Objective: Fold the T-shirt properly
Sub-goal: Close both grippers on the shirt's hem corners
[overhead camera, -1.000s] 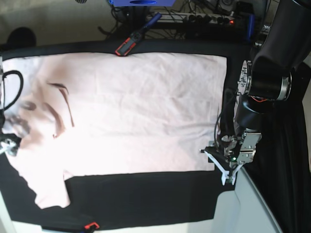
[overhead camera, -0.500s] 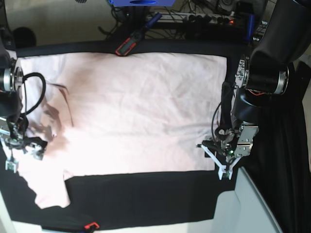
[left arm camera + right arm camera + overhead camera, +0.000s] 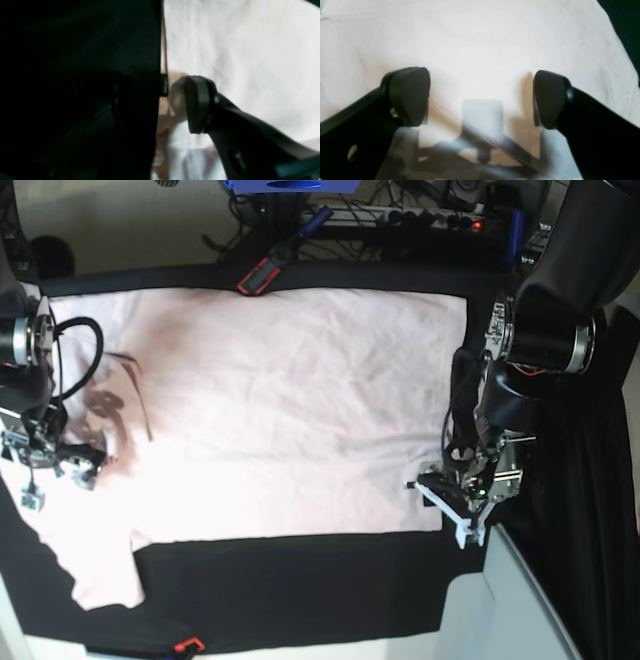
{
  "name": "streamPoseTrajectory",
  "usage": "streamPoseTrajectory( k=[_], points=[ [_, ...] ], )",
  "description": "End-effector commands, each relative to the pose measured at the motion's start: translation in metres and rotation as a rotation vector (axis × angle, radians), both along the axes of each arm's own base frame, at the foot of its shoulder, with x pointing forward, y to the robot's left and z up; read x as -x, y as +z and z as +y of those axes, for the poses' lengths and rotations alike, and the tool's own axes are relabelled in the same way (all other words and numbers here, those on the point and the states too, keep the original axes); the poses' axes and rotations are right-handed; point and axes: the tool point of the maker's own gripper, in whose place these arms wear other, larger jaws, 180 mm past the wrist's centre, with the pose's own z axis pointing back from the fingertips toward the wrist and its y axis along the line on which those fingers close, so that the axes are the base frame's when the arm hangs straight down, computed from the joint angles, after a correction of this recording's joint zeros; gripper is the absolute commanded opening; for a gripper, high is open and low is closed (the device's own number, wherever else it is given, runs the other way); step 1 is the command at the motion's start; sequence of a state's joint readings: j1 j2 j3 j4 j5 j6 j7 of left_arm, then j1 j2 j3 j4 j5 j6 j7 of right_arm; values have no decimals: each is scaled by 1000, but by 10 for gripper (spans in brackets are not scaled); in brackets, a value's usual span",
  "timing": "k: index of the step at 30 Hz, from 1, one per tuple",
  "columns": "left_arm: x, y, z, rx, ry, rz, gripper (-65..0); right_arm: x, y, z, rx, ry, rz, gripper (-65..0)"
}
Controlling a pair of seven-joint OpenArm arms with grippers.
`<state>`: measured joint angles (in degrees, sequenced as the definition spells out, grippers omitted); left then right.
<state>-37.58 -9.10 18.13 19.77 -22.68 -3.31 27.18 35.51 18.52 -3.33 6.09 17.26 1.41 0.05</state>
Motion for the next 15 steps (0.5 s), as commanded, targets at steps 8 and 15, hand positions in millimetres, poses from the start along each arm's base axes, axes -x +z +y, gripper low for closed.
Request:
streamPoseTrajectory(
  k=[8, 15],
  points=[
    [-17, 18, 3, 86, 67, -45, -317, -9, 4, 9, -9, 10, -14, -115],
    [-17, 16, 0, 95, 77, -1, -316, -9, 0, 20, -23, 20, -11, -113]
  ],
)
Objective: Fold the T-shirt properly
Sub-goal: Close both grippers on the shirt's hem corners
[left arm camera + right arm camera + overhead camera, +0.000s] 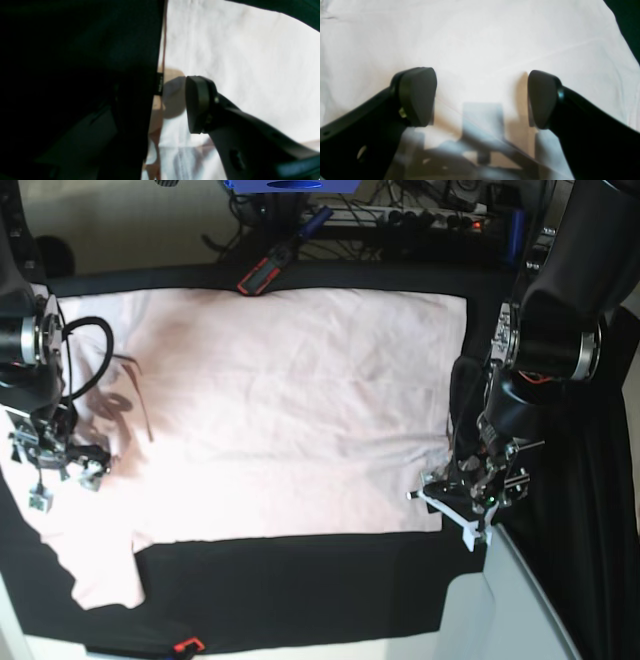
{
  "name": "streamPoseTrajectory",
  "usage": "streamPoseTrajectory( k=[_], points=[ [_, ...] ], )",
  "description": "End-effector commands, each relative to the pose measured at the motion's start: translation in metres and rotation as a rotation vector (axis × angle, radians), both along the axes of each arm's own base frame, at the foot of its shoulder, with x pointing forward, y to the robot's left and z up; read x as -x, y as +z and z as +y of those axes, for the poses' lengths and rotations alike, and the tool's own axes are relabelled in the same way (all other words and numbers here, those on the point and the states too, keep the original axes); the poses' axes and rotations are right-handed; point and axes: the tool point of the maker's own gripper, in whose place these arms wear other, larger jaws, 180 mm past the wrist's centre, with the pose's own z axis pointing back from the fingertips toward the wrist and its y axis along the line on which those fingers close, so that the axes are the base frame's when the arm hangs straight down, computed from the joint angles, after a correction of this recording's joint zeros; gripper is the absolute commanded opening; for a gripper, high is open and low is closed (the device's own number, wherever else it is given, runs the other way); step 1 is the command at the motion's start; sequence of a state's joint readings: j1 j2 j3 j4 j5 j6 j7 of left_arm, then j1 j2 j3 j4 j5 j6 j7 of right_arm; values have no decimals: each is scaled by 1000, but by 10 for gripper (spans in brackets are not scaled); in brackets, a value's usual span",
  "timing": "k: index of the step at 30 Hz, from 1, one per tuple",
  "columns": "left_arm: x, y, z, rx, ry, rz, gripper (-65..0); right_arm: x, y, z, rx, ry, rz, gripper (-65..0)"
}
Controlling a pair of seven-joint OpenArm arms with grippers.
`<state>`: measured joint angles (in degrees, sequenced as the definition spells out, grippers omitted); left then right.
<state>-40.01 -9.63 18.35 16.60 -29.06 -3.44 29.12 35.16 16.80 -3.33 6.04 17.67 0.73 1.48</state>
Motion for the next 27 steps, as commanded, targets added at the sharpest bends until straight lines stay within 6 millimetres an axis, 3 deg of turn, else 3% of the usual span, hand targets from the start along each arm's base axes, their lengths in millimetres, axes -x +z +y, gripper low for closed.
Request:
streamPoseTrajectory(
  k=[1, 8, 10, 11, 14, 16, 19, 21, 24, 27],
  points=[
    [-14, 14, -1, 12, 4, -10, -316, -7, 4, 4, -9, 18, 6, -113],
    [1, 1, 5, 6, 19, 64, -328, -7, 3, 7, -10, 22, 7, -122],
    [3, 0, 5, 7, 20, 66, -364, -6, 2, 7, -9, 23, 11, -123],
    [4, -1, 5, 7, 21, 69, -415, -3, 0, 6, -8, 22, 15, -129],
    [10, -7, 5, 8, 21, 81, -588, -3, 0, 6, -8, 25, 15, -223],
    [11, -7, 5, 8, 21, 83, -650, 0, -2, 6, -10, 22, 19, -335],
    [13, -9, 5, 7, 20, 86, -650, -1, -1, 6, -12, 20, 16, -548],
    [11, -8, 5, 8, 20, 82, -650, -1, -1, 5, -10, 17, 14, -650],
    [9, -5, 5, 9, 22, 75, -650, -5, 2, 5, -7, 19, -1, -646],
    [3, -1, 4, 13, 21, 61, -650, -20, 18, 3, 7, 29, -53, -650]
  ],
)
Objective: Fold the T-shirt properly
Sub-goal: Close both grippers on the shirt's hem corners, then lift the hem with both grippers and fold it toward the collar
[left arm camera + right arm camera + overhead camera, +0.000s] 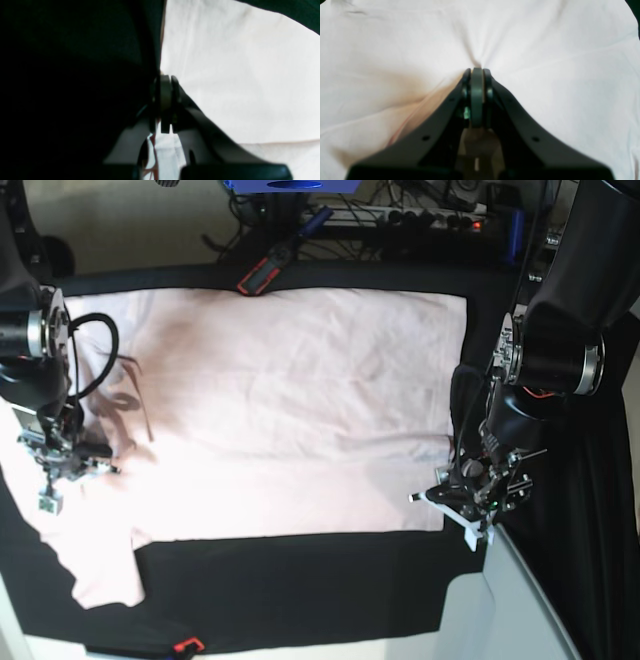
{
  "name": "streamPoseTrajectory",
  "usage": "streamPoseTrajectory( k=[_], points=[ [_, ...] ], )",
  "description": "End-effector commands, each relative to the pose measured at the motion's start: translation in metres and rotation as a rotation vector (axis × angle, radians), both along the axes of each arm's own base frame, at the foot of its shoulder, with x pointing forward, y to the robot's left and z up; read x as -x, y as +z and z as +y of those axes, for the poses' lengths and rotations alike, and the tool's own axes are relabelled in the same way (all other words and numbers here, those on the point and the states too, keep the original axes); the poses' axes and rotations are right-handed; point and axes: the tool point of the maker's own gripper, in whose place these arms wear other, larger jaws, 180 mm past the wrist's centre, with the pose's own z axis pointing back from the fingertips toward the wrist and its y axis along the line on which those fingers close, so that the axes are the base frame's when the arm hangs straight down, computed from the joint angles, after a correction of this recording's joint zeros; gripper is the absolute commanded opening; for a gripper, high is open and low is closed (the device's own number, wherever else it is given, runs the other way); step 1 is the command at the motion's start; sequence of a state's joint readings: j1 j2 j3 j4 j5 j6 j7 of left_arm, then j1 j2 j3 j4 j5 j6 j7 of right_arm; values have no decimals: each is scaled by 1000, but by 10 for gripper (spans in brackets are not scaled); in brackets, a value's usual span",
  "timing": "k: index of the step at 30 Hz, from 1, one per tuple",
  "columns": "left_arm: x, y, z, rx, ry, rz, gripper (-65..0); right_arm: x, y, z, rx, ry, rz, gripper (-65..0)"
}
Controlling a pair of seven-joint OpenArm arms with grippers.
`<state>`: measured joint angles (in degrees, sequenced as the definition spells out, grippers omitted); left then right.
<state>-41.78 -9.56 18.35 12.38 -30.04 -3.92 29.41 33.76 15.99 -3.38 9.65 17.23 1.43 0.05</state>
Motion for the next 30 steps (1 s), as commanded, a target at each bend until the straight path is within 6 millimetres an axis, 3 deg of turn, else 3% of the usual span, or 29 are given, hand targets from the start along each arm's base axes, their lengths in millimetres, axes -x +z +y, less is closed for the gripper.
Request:
streamPoseTrajectory(
  k=[1, 6, 13, 16, 22, 30],
  points=[
    [-8, 9, 0, -4, -7, 4, -650, -18, 20, -11, 23, -6, -53, -650],
    [-29, 39, -12, 6, -62, -41, -650, -30, 37, -19, 44, -4, -100, -650],
    [-40, 70, -32, 19, -142, -95, -650, -37, 53, -29, 22, -50, -168, -650],
    [-38, 79, -38, 16, -152, -106, -650, -36, 61, -38, 4, -93, -217, -650],
    [-28, 94, -23, 65, -39, -149, -650, -34, 70, -39, 25, -78, -259, -650],
    [-4, 99, -12, 83, -11, -157, -650, -29, 66, -36, 14, -71, -223, -650]
  ],
)
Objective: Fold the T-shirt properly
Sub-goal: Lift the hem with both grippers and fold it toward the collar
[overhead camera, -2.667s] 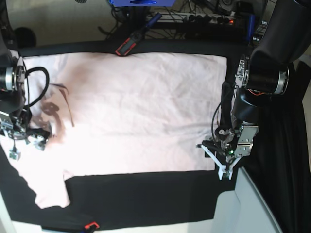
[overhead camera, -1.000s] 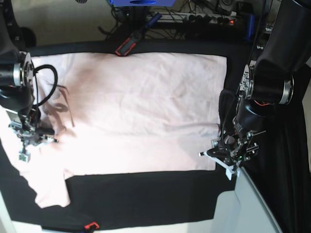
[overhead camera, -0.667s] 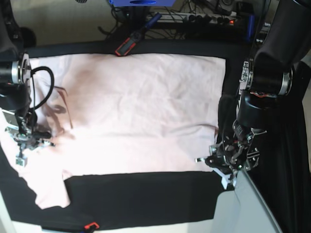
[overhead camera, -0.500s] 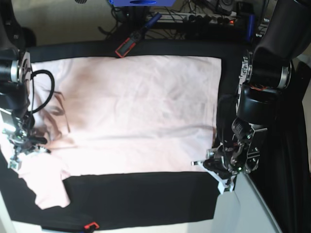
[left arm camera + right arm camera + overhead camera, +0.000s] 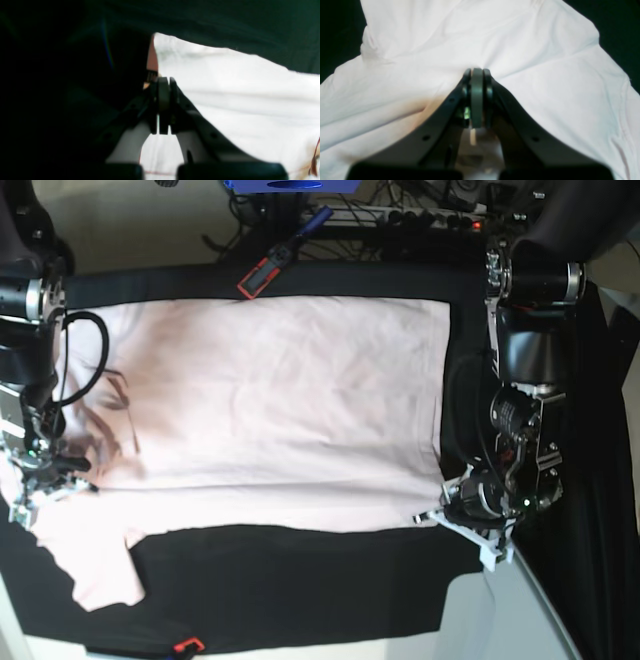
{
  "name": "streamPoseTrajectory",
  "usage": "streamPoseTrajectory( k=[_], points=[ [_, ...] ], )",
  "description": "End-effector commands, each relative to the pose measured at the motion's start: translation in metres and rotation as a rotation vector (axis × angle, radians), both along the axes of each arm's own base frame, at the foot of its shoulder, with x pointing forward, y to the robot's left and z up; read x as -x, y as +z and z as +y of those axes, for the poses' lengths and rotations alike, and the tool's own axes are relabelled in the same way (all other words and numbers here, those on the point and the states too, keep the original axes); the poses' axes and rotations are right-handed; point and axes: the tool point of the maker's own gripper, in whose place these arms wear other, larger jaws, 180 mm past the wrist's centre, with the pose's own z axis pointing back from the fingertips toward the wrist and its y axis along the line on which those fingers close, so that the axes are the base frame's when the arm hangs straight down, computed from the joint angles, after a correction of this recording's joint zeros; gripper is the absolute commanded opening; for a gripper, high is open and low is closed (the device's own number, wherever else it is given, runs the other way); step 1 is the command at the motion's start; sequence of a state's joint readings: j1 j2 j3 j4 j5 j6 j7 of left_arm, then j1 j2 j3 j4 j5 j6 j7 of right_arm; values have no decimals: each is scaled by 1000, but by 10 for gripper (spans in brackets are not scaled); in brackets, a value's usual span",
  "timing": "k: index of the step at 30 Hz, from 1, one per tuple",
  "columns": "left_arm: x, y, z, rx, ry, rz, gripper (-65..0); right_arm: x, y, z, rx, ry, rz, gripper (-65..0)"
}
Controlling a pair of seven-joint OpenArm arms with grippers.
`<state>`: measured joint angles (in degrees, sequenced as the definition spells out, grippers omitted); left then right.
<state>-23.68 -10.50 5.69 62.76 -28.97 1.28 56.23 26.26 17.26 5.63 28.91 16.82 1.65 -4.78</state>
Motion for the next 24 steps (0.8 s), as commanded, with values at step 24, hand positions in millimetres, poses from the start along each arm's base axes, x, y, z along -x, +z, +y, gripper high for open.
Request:
streamPoseTrajectory(
  k=[24],
  points=[
    [77, 33, -11, -48, -83, -103, -650, 45, 68, -54, -8, -96, 20, -650]
  ],
)
